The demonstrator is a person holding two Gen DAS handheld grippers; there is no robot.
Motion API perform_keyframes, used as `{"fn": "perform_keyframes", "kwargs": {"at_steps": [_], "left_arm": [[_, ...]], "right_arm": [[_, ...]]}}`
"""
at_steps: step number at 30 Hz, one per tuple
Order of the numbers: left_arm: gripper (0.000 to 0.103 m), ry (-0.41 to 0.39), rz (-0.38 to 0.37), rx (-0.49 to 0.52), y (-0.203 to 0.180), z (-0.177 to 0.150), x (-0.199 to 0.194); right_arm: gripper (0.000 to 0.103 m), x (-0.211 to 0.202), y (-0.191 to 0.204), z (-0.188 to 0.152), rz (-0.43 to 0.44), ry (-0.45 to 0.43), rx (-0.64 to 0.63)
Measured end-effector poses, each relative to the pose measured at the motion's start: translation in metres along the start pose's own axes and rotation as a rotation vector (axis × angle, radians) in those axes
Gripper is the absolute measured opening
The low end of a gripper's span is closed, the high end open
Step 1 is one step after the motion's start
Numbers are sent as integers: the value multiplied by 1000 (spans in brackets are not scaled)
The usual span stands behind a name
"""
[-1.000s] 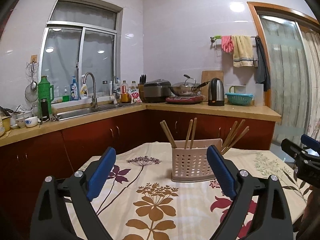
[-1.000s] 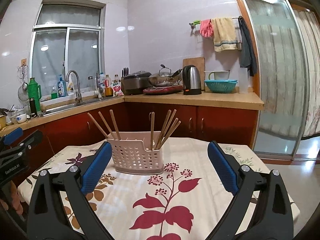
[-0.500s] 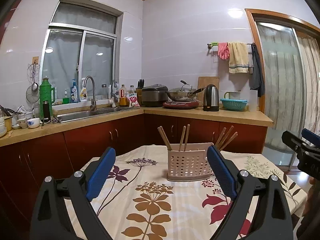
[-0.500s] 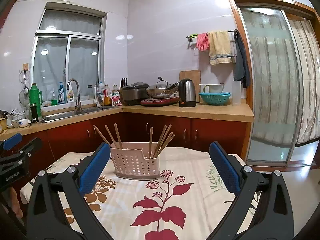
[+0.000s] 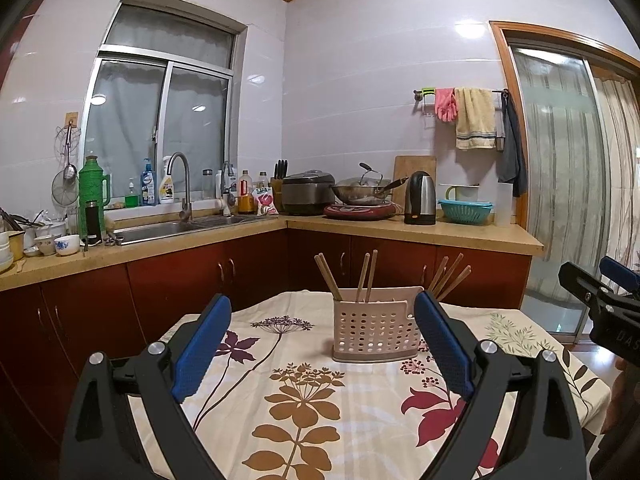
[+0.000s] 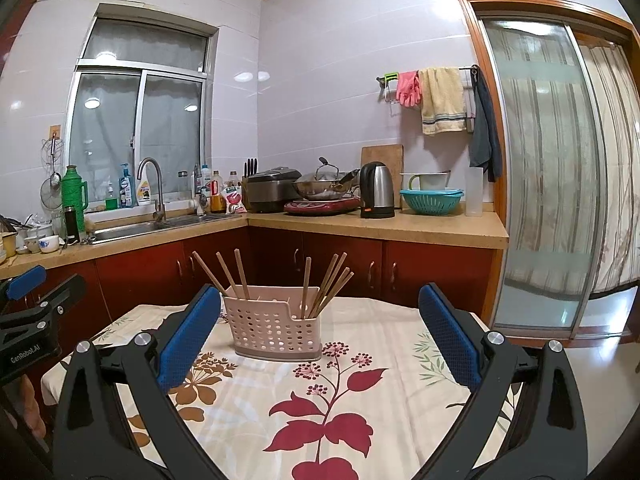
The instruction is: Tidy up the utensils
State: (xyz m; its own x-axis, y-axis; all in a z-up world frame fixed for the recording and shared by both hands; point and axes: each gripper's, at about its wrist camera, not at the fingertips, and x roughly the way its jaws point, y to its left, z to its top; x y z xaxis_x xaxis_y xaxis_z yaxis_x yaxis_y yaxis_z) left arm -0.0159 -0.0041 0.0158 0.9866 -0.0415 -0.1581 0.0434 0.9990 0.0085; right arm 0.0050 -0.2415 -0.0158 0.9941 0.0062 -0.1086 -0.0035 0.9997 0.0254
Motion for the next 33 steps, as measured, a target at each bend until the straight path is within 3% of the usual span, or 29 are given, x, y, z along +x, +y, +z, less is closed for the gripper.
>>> {"fn": "perform_keyframes", "kwargs": {"at_steps": [33], "left_arm": [[90,3,-9,-8,-3,2,-5]], "right_arm": [[97,-2,0,0,1,-3,-1]]}}
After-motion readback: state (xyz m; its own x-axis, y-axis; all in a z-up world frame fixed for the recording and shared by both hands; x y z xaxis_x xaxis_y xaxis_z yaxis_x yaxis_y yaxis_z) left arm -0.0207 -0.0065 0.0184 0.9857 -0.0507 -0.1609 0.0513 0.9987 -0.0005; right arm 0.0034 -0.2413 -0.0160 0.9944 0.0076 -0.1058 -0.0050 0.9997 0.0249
